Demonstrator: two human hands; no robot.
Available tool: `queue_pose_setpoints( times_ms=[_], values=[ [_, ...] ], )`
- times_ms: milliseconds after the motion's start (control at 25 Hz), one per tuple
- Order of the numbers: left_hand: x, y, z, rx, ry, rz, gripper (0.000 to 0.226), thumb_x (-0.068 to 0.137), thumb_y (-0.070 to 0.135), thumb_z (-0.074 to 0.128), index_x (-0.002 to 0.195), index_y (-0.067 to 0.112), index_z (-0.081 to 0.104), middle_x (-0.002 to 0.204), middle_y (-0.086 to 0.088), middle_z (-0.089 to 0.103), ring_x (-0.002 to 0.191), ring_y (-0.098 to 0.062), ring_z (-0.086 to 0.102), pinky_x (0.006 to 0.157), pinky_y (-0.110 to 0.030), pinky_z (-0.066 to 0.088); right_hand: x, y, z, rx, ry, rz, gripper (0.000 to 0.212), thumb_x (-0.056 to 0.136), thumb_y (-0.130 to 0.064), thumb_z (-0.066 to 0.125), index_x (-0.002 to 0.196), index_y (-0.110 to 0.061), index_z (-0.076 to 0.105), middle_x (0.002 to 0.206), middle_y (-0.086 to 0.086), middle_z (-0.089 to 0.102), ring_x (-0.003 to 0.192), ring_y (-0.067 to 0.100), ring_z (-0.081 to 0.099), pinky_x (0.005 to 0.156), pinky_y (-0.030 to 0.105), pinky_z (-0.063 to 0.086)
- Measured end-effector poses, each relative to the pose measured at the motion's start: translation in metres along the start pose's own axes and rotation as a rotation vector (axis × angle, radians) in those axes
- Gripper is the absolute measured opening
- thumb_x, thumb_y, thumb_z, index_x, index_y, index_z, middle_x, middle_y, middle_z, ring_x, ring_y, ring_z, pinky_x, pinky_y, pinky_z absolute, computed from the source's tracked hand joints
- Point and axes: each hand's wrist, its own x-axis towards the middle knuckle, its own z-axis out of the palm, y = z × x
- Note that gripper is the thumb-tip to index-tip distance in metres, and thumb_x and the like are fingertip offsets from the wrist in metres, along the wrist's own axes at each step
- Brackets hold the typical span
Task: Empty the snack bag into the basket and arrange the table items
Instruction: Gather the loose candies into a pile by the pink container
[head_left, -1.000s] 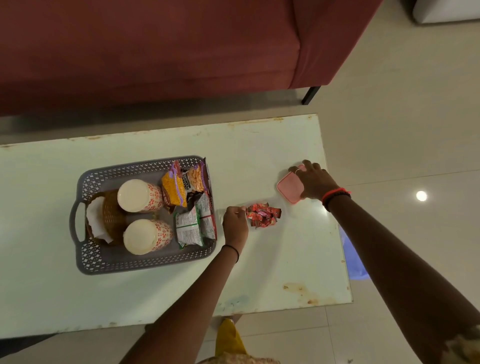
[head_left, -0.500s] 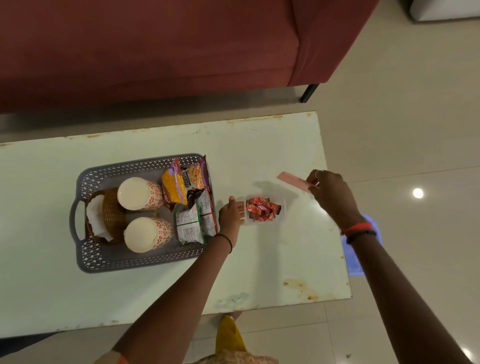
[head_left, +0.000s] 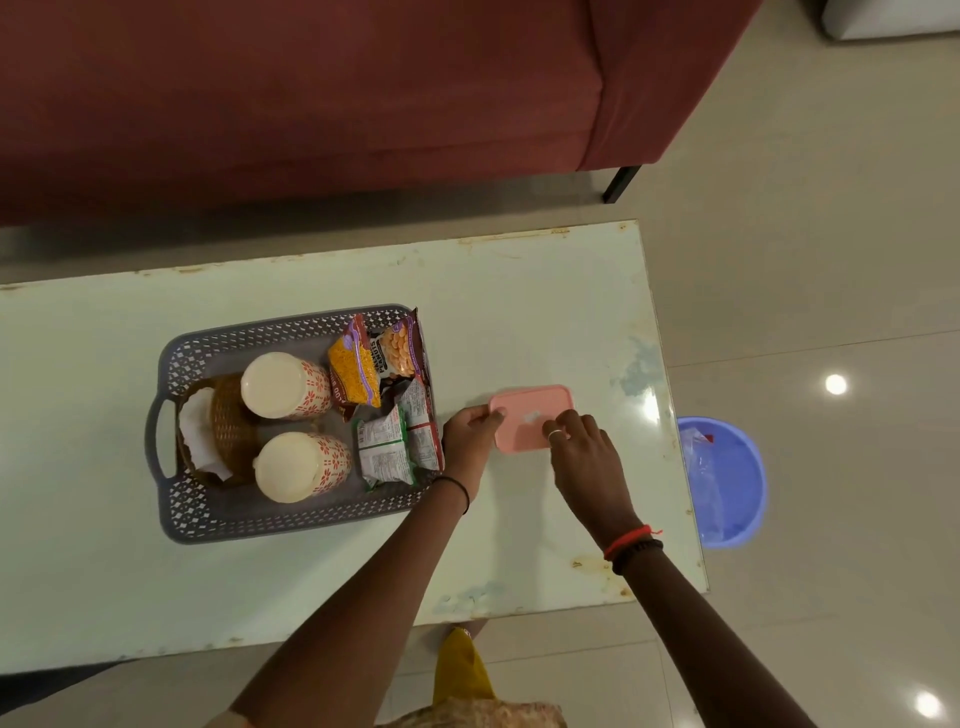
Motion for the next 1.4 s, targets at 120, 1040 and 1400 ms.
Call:
queue_pose_setpoints(
  times_ms=[120, 1040, 1400],
  values=[
    [0.003, 0.0, 0.001, 0.048, 0.038, 0.031, 0.028, 0.09, 0.015, 0.059, 0.108, -0.005, 0.064, 0.092, -0.018, 0.063, 0.089, -0.023, 0.054, 0.094, -0.051, 0.048, 0.008, -0.003, -0.002, 0.178, -0.008, 0.152, 0.025, 0.084, -0.009, 0.063, 0.109, -0.003, 0.065, 0.105, 0.014, 0.063, 0.091, 0.031, 0.06, 0.069, 0.04, 0.056],
    [0.0, 0.007, 0.003, 0.744, -0.032, 0.479, 0.044, 0.097, 0.019, 0.044, 0.14, 0.03, 0.042, 0.118, -0.009, 0.05, 0.1, -0.022, 0.058, 0.086, -0.039, 0.053, 0.03, 0.003, -0.001, 0.698, 0.1, 0.711, 0.036, 0.089, 0.003, 0.044, 0.12, -0.008, 0.06, 0.11, 0.017, 0.06, 0.099, 0.03, 0.059, 0.078, 0.032, 0.05],
    [0.002, 0.014, 0.005, 0.93, -0.044, 0.548, 0.044, 0.099, 0.021, 0.039, 0.143, 0.027, 0.037, 0.115, -0.01, 0.048, 0.102, -0.025, 0.057, 0.082, -0.041, 0.053, 0.042, 0.021, 0.002, 0.852, 0.089, 0.809, 0.027, 0.089, 0.006, 0.05, 0.108, 0.003, 0.069, 0.11, 0.019, 0.069, 0.103, 0.031, 0.064, 0.082, 0.024, 0.047]
  ],
)
